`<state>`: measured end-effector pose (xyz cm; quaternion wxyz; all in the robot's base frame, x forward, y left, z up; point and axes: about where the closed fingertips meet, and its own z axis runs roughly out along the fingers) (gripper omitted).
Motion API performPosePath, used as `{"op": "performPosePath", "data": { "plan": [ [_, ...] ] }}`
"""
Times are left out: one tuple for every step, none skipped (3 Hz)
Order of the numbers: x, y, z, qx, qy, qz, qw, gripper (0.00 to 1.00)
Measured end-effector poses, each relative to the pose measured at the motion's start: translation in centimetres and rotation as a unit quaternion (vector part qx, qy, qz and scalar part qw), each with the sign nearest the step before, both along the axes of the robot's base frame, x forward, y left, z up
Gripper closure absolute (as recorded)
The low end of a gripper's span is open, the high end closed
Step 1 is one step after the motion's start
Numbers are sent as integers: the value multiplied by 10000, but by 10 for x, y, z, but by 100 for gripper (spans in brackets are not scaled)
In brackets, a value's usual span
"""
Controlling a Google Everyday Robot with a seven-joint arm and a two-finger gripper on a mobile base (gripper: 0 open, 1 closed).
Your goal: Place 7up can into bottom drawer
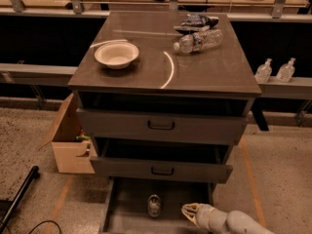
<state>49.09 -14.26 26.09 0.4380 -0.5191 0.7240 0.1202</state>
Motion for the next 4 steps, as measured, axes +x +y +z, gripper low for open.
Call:
{"op": "performPosePath", "data": {
  "plan": [
    [-1, -39, 58, -421, -253, 108, 9987, 100],
    [-11, -69, 116, -772, -64, 518, 9957, 100],
    [-12, -74, 153, -889, -127, 805, 9927, 100],
    [-12, -74, 153, -888, -126, 806, 9927, 100]
  ]
}}
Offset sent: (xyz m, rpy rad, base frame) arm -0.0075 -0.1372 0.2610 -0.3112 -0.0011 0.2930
